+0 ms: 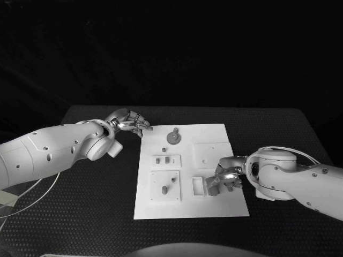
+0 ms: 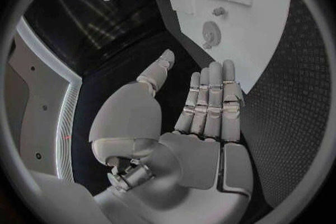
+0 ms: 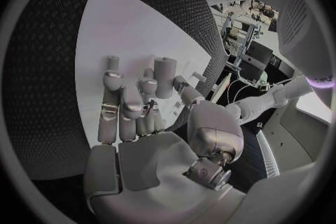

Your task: Assemble the parts on the task board

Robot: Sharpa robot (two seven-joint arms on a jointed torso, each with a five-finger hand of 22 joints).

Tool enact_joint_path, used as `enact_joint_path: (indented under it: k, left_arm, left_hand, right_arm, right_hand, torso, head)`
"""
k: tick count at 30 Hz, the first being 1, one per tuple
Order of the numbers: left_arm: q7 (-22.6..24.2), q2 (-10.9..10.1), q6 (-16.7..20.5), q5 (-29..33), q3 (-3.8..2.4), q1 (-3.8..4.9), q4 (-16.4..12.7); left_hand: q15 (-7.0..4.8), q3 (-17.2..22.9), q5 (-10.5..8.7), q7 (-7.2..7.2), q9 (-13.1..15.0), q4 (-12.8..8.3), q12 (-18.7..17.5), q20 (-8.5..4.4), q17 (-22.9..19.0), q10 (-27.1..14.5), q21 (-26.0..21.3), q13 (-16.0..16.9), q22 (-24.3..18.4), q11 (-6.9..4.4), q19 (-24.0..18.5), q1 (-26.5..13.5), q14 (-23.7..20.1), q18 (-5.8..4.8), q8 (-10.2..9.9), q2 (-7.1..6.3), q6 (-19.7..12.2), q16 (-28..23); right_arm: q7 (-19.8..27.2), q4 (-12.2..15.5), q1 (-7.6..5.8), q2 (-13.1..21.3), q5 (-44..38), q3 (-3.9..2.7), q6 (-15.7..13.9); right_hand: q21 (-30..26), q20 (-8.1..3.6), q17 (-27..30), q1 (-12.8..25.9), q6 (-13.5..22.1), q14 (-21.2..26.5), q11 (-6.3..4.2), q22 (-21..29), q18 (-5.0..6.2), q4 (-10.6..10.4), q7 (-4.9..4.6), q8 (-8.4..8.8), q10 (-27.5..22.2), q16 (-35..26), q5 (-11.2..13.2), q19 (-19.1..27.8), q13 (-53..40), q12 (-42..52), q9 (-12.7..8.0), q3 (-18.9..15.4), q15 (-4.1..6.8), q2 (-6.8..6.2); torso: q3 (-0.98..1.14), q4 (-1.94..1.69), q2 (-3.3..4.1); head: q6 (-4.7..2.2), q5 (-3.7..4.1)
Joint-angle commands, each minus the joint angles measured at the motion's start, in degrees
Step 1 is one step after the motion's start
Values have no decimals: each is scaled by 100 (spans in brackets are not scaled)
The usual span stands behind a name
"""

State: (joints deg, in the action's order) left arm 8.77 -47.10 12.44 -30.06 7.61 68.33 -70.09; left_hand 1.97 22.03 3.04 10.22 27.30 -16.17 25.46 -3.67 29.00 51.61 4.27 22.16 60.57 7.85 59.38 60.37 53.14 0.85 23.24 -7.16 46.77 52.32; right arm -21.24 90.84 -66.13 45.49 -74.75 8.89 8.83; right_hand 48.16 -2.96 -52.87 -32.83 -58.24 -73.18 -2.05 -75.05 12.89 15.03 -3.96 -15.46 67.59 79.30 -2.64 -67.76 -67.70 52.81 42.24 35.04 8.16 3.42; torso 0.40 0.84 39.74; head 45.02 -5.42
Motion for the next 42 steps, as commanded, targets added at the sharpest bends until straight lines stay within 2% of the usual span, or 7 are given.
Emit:
enact_joint_path:
  k: [1, 7, 13, 22, 30, 42]
  left_arm:
    - [66, 0, -24, 21, -3, 3, -13]
    - [66, -2, -25, 19, -3, 3, -17]
    - [65, 0, -29, 19, -3, 3, -18]
    - [66, 4, -33, 19, -3, 3, -21]
    - [65, 5, -36, 19, -3, 3, -17]
    - [63, 4, -34, 19, -3, 3, -19]
  left_hand:
    - [-3, 21, -18, 9, -10, 3, 31, -5, 8, -14, -12, -8, 9, -7, 12, -41, 31, 1, -26, 3, -42, -21]
    - [-3, 23, -18, 9, -10, 1, 32, -5, 9, -14, -12, -8, 10, -7, 12, -40, 31, 1, -25, 2, -43, -22]
    - [-3, 23, -18, 9, -11, 1, 32, -4, 11, -15, -12, -9, 10, -7, 12, -41, 32, 0, -25, 2, -42, -22]
    - [-2, 21, -18, 10, -11, 4, 32, -3, 13, -17, -11, -10, 11, -5, 12, -53, 32, -1, -24, -1, -42, -24]
    - [-1, 19, -18, 10, -12, 7, 33, -2, 15, -19, -12, -10, 11, -5, 12, -62, 32, -2, -23, -2, -42, -25]
    - [-1, 19, -18, 10, -13, 8, 34, -2, 17, -20, -12, -11, 12, -4, 12, -68, 32, -2, -23, -2, -42, -26]
  right_arm:
    - [70, 62, -29, 23, 210, -28, -249]
    - [59, 51, -42, -2, 459, -56, -385]
    - [41, -105, -43, -125, 548, -53, -271]
    - [35, -345, -42, -377, 646, 7, -240]
    - [34, -443, -9, -517, 656, 63, -107]
    - [26, -432, 1, -546, 700, 74, -21]
  right_hand:
    - [5, 35, 10, 24, -70, -22, -3, -65, 211, 46, -36, -10, 54, -30, -25, -8, 10, -10, 13, 8, 3, 31]
    - [-11, 37, 16, 161, -87, -30, -5, -52, 211, 2, -35, 15, 66, -47, -25, -18, 30, -24, 11, 18, 5, -86]
    - [-22, 32, 16, 238, -91, -34, -6, -46, 211, -51, -34, 36, 68, -55, -25, -23, 39, -30, 10, 51, 7, -163]
    - [-29, 30, 15, 274, -87, -30, -3, -45, 211, -82, -37, 50, 61, -61, -25, -19, 43, -36, 9, 72, 5, -182]
    - [-35, 31, 11, 334, -92, -26, -1, -45, 211, -133, -38, 62, 56, -62, -25, -16, 43, -36, 11, 88, 3, -193]
    - [-39, 31, 8, 368, -88, -20, 1, -46, 211, -160, -41, 73, 48, -64, -25, -11, 43, -37, 11, 100, 1, -194]
  torso:
    - [1, -1, 2]
    - [-1, -2, 1]
    - [-6, -2, -1]
    - [3, -1, 3]
    - [6, -1, 6]
    - [4, 6, 2]
  head:
    - [2, -2]
    - [3, -4]
    - [20, 1]
    - [27, -8]
    - [40, -13]
    - [56, -38]
